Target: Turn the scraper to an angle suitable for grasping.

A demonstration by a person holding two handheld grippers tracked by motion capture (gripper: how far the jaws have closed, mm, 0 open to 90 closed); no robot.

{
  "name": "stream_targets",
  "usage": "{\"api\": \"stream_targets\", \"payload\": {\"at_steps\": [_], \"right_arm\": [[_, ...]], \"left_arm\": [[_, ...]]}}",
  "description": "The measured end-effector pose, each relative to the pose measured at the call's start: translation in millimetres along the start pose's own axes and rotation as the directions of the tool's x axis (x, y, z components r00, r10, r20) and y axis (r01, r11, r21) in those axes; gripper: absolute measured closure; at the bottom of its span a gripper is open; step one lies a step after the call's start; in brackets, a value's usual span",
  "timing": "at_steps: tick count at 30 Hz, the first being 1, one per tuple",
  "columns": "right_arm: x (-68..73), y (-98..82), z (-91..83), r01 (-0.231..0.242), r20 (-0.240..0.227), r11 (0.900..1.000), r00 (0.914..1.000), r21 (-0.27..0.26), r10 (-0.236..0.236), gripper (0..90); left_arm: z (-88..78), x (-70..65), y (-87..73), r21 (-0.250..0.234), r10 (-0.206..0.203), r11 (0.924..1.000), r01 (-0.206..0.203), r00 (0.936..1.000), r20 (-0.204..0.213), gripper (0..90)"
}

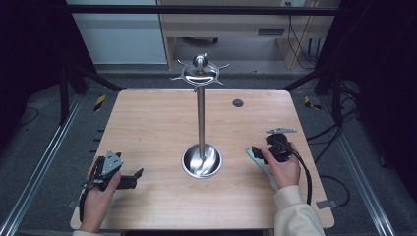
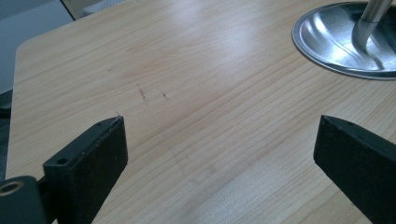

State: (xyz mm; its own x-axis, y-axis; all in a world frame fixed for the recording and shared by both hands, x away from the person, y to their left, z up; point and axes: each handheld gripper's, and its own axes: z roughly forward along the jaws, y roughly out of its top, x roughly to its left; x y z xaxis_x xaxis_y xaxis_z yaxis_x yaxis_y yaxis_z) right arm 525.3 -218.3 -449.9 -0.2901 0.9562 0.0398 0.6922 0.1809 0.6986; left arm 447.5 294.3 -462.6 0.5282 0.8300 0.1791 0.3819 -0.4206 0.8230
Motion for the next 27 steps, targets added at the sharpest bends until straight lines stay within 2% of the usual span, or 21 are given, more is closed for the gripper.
{"api": "stream_targets", "payload": {"at_steps": [2, 3, 4, 5, 8, 11, 12, 13, 15, 16, 17, 18, 19, 23, 26, 27], "right_arm": [[2.1, 0.6, 0.4, 0.011, -0.006, 1.0, 0.9999, 0.004, -0.011, 22.0], [6.8, 1.4, 1.3, 0.044, -0.018, 0.999, 0.9989, -0.004, -0.044, 28.7], [6.8, 1.4, 1.3, 0.044, -0.018, 0.999, 0.9989, -0.004, -0.044, 28.7], [11.2, 1.8, 0.5, 0.066, -0.04, 0.998, 0.997, -0.018, -0.067, 34.3], [17.3, 2.3, -2.3, 0.104, -0.055, 0.992, 0.9927, -0.069, -0.107, 38.0], [23.4, 0.5, -3.7, 0.142, -0.061, 0.981, 0.9867, -0.135, -0.151, 38.4], [23.4, 0.5, -3.7, 0.142, -0.061, 0.981, 0.9867, -0.135, -0.151, 38.4], [28.1, -1.7, -3.5, 0.161, -0.072, 0.972, 0.9819, -0.169, -0.175, 38.3], [32.7, -3.2, -3.0, 0.176, -0.072, 0.962, 0.9781, -0.21, -0.195, 38.3], [34.8, -3.6, -2.8, 0.187, -0.073, 0.953, 0.9751, -0.238, -0.21, 38.3], [34.8, -3.6, -2.8, 0.187, -0.073, 0.953, 0.9751, -0.238, -0.21, 38.3], [40.1, -4.4, -2.0, 0.194, -0.079, 0.941, 0.9715, -0.278, -0.223, 37.3], [42.3, -5.0, -1.0, 0.205, -0.078, 0.937, 0.9688, -0.283, -0.235, 36.5], [50.4, -7.6, 7.8, 0.24, -0.092, 0.944, 0.9596, -0.228, -0.266, 33.0], [55.6, -7.9, 12.1, 0.233, -0.124, 0.954, 0.9579, -0.189, -0.259, 31.5], [55.6, -7.9, 12.1, 0.233, -0.124, 0.954, 0.9579, -0.189, -0.259, 31.5]], "left_arm": [[0.3, 1.2, -1.2, 0.003, -0.006, 1.0, 0.006, 1.0, 0.001, 2.7], [-0.3, 1.9, -1.6, 0.005, -0.007, 1.0, 0.007, 1.0, 0.004, 2.7], [-0.5, 2.0, -1.7, 0.005, -0.008, 1.0, 0.008, 1.0, 0.005, 2.7], [-0.7, 1.9, -2.0, 0.003, -0.01, 1.0, 0.01, 0.9999, 0.007, 2.7], [0.0, 1.8, -1.6, 0.004, -0.009, 1.0, 0.008, 0.9999, 0.01, 2.7], [0.9, 1.0, -1.1, 0.003, -0.012, 0.9999, 0.012, 0.9999, 0.008, 2.7], [0.9, 1.0, -1.1, 0.003, -0.012, 0.9999, 0.012, 0.9999, 0.008, 2.7], [0.9, 0.9, -0.9, 0.004, -0.012, 0.9999, 0.012, 0.9999, 0.012, 2.7], [0.9, 0.6, -0.8, 0.007, -0.012, 0.9999, 0.011, 0.9997, 0.019, 2.6], [0.9, 0.5, -0.8, 0.008, -0.012, 0.9999, 0.011, 0.9998, 0.015, 2.6], [0.9, 0.5, -0.8, 0.008, -0.012, 0.9999, 0.011, 0.9998, 0.015, 2.7], [0.9, 0.8, -1.1, 0.006, -0.014, 0.9999, 0.014, 0.9998, 0.012, 2.7], [0.8, 1.1, -1.3, 0.007, -0.014, 0.9999, 0.013, 0.9998, 0.013, 2.7], [0.4, 1.7, -1.6, 0.009, -0.014, 0.9999, 0.014, 0.9998, 0.015, 2.7], [0.3, 1.9, -1.6, 0.008, -0.014, 0.9999, 0.014, 0.9998, 0.017, 2.7], [0.3, 1.9, -1.6, 0.008, -0.014, 0.9999, 0.014, 0.9998, 0.017, 2.7]]}}
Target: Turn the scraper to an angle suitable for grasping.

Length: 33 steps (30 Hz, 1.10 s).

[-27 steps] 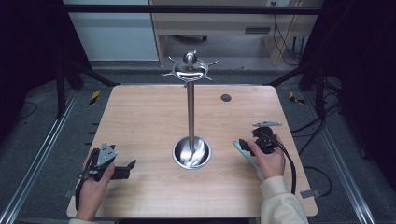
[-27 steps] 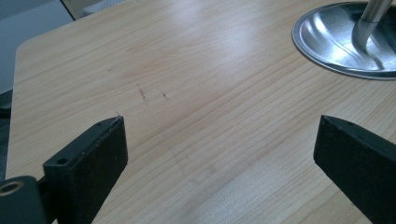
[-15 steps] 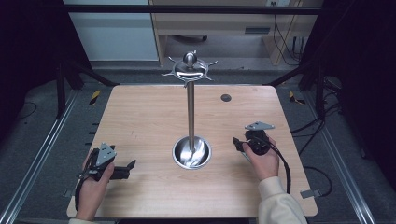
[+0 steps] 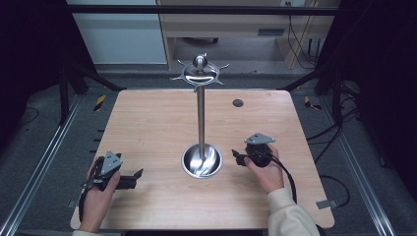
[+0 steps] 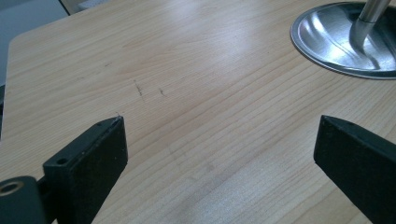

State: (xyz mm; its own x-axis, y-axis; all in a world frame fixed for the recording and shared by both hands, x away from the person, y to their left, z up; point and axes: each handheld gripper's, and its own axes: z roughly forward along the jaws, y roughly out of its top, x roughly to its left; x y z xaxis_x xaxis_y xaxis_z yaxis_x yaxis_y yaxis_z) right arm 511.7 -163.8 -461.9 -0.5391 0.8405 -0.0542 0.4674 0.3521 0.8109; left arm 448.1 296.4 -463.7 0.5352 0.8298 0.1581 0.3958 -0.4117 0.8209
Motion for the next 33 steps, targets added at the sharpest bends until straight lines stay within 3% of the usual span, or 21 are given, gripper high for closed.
{"api": "stream_targets", "payload": {"at_steps": [1, 2, 3, 5, 6, 9, 12, 13, 14, 15, 16, 17, 19, 22, 23, 25, 33], "right_arm": [[2.5, 0.4, 3.1, 0.005, -0.02, 0.999, 0.9998, 0.037, -0.004, 30.6], [2.5, 0.4, 3.1, 0.005, -0.02, 0.999, 0.9998, 0.037, -0.004, 30.6], [5.2, 1.8, 5.4, 0.014, -0.013, 0.997, 0.9998, 0.078, -0.013, 26.3], [5.5, 2.2, 6.1, 0.017, -0.017, 0.996, 0.9997, 0.089, -0.016, 24.3], [6.0, 1.7, 6.8, 0.027, -0.053, 0.995, 0.9984, 0.097, -0.022, 23.1], [8.4, 1.2, 8.2, 0.048, -0.057, 0.993, 0.9975, 0.112, -0.042, 25.4], [11.9, -0.4, 11.7, 0.073, -0.079, 0.987, 0.9949, 0.143, -0.062, 33.0], [12.2, -0.7, 13.1, 0.091, -0.091, 0.982, 0.9929, 0.165, -0.077, 42.4], [12.2, -0.7, 13.1, 0.091, -0.091, 0.982, 0.9929, 0.165, -0.077, 42.4], [11.0, -1.0, 13.2, 0.095, -0.102, 0.98, 0.9917, 0.175, -0.078, 51.5], [11.0, -1.0, 13.2, 0.095, -0.102, 0.98, 0.9917, 0.175, -0.078, 51.5], [9.0, -1.1, 12.5, 0.091, -0.096, 0.979, 0.9926, 0.183, -0.074, 61.6], [5.7, -2.2, 12.0, 0.088, -0.091, 0.976, 0.9933, 0.197, -0.072, 71.6], [1.9, -3.4, 11.5, 0.082, -0.076, 0.974, 0.9948, 0.213, -0.067, 78.6], [-2.7, -4.7, 10.7, 0.07, -0.059, 0.973, 0.9965, 0.219, -0.059, 85.0], [-7.7, -5.6, 9.2, 0.059, -0.039, 0.974, 0.9979, 0.22, -0.051, 89.4], [-18.5, -10.4, 10.9, 0.01, -0.002, 0.965, 0.9999, 0.262, -0.01, 90.0]], "left_arm": [[0.1, 0.0, 0.0, -0.001, 0.0, 1.0, 0.0, 1.0, 0.0, 2.7], [0.1, 0.0, 0.0, -0.001, 0.0, 1.0, 0.0, 1.0, 0.0, 2.6], [0.0, -0.2, 0.1, -0.001, 0.001, 1.0, -0.001, 1.0, 0.0, 2.7], [0.0, -0.4, 0.1, -0.001, 0.003, 1.0, -0.003, 1.0, 0.0, 2.7], [0.1, -0.5, 0.2, 0.0, 0.004, 1.0, -0.004, 1.0, 0.0, 2.7], [0.6, -1.0, 0.2, -0.003, 0.0, 1.0, 0.0, 1.0, 0.0, 2.7], [0.5, -1.0, 0.1, 0.002, 0.004, 1.0, -0.004, 1.0, 0.0, 2.7], [0.6, -1.0, 0.1, 0.0, 0.003, 1.0, -0.003, 1.0, 0.0, 2.7], [0.6, -1.0, 0.1, 0.0, 0.003, 1.0, -0.003, 1.0, 0.0, 2.7], [0.7, -0.9, 0.1, -0.001, 0.002, 1.0, -0.002, 1.0, 0.0, 2.7], [0.7, -0.9, 0.1, -0.001, 0.002, 1.0, -0.002, 1.0, 0.0, 2.7], [0.9, -1.1, 0.2, 0.001, 0.005, 1.0, -0.005, 1.0, 0.0, 2.7], [1.3, -1.6, 0.4, 0.0, 0.006, 1.0, -0.006, 1.0, 0.002, 2.7], [1.4, -2.0, 0.6, 0.003, 0.008, 1.0, -0.008, 1.0, 0.003, 2.7], [1.4, -2.2, 0.5, 0.004, 0.01, 0.9999, -0.01, 0.9999, 0.003, 2.7], [1.2, -2.1, 0.6, 0.004, 0.011, 0.9999, -0.011, 0.9999, 0.002, 2.7], [1.6, -1.9, 0.7, 0.004, 0.011, 0.9999, -0.011, 0.9999, 0.001, 2.7]]}}
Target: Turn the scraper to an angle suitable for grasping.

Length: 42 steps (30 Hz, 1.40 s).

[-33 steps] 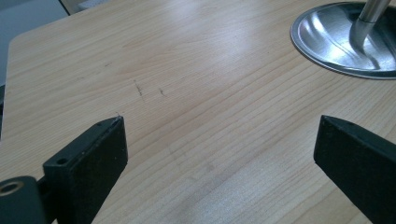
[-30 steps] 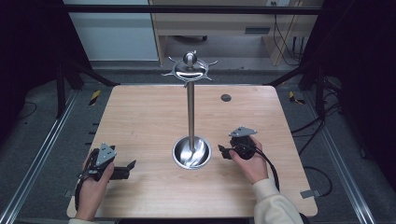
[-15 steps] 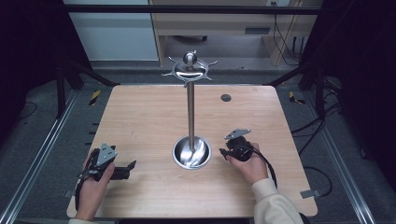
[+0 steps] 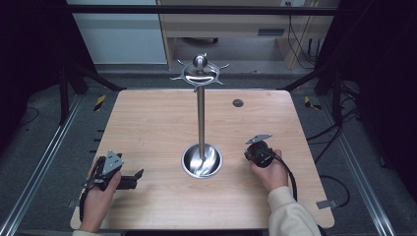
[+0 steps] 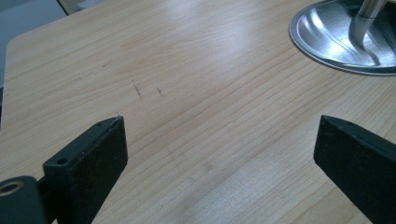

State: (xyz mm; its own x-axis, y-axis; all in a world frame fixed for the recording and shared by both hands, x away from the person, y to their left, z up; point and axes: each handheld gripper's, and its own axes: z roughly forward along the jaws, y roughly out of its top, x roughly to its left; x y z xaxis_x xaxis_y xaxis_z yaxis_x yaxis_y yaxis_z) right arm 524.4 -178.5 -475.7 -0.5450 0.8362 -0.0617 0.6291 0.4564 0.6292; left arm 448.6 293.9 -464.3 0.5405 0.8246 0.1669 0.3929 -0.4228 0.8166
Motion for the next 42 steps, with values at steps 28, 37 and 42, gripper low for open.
{"api": "stream_targets", "payload": {"at_steps": [28, 37, 42], "right_arm": [[-27.9, -10.5, 2.4, -0.108, 0.081, 0.992, 0.9914, 0.068, 0.102, 90.0], [-32.8, -5.0, -11.7, -0.11, 0.084, 0.994, 0.9906, 0.026, 0.108, 88.7], [-38.1, 11.7, -23.8, -0.118, 0.09, 0.99, 0.9897, 0.074, 0.112, 86.8]], "left_arm": [[0.7, -0.7, 0.1, 0.011, 0.011, 0.9999, -0.011, 0.9999, 0.004, 2.7], [-1.2, 0.1, -2.0, 0.014, 0.004, 0.9999, -0.003, 0.9999, -0.017, 2.7], [-0.6, -0.4, -2.1, 0.014, -0.008, 0.9999, 0.008, 0.9998, -0.017, 2.7]]}}
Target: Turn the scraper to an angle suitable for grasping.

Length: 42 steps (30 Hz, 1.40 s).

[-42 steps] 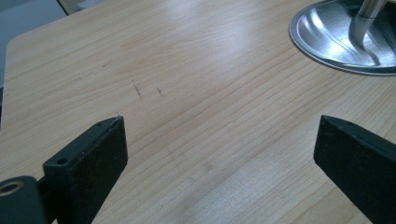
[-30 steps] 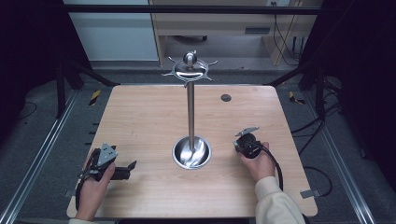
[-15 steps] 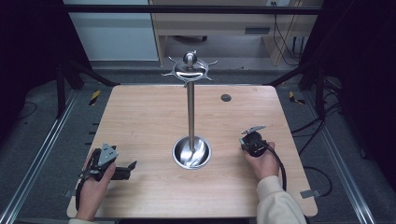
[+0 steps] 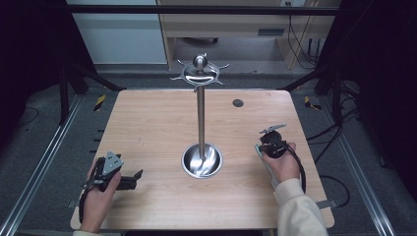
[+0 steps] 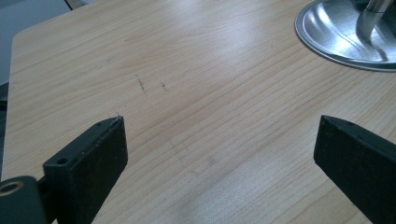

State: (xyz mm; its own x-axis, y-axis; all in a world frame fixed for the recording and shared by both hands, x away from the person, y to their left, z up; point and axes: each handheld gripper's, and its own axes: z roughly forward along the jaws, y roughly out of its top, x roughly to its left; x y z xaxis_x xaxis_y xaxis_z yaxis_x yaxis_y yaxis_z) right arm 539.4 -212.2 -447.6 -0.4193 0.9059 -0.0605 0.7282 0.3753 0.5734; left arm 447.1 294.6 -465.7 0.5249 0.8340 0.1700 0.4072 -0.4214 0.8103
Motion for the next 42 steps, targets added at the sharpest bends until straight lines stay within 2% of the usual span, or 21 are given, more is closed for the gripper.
{"api": "stream_targets", "payload": {"at_steps": [4, 8, 12, 15, 26, 29, 42], "right_arm": [[-2.9, 10.4, 1.6, -0.026, -0.002, 0.998, 0.9997, 0.057, 0.026, 80.7], [-7.8, 13.6, 11.3, -0.043, 0.013, 0.991, 0.9991, 0.13, 0.041, 73.0], [-10.9, 15.5, 17.5, -0.07, 0.017, 0.983, 0.9976, 0.169, 0.068, 66.9], [-11.8, 16.7, 21.9, -0.071, 0.008, 0.98, 0.9974, 0.185, 0.071, 64.8], [-12.0, 22.3, 36.1, -0.08, 0.013, 0.968, 0.9967, 0.24, 0.08, 63.1], [-13.2, 22.2, 38.5, -0.086, 0.014, 0.967, 0.9963, 0.241, 0.085, 63.6], [-13.3, 21.9, 43.1, -0.103, 0.008, 0.961, 0.9945, 0.256, 0.104, 72.9]], "left_arm": [[1.6, -1.2, 0.2, 0.007, 0.006, 1.0, -0.006, 0.9999, 0.01, 2.7], [0.7, -1.2, 0.2, -0.001, 0.004, 1.0, -0.004, 0.9999, 0.014, 2.7], [0.7, -0.5, 0.2, -0.001, 0.003, 1.0, -0.003, 0.9999, 0.015, 2.7], [0.6, -0.2, 0.3, 0.0, 0.004, 1.0, -0.004, 0.9999, 0.012, 2.7], [1.0, -1.2, 0.4, 0.002, 0.01, 1.0, -0.01, 0.9999, 0.013, 2.7], [1.1, -0.6, 0.3, 0.003, 0.008, 1.0, -0.008, 0.9999, 0.013, 2.7], [2.2, -2.1, 0.5, 0.011, 0.017, 0.9998, -0.017, 0.9997, 0.016, 2.7]]}}
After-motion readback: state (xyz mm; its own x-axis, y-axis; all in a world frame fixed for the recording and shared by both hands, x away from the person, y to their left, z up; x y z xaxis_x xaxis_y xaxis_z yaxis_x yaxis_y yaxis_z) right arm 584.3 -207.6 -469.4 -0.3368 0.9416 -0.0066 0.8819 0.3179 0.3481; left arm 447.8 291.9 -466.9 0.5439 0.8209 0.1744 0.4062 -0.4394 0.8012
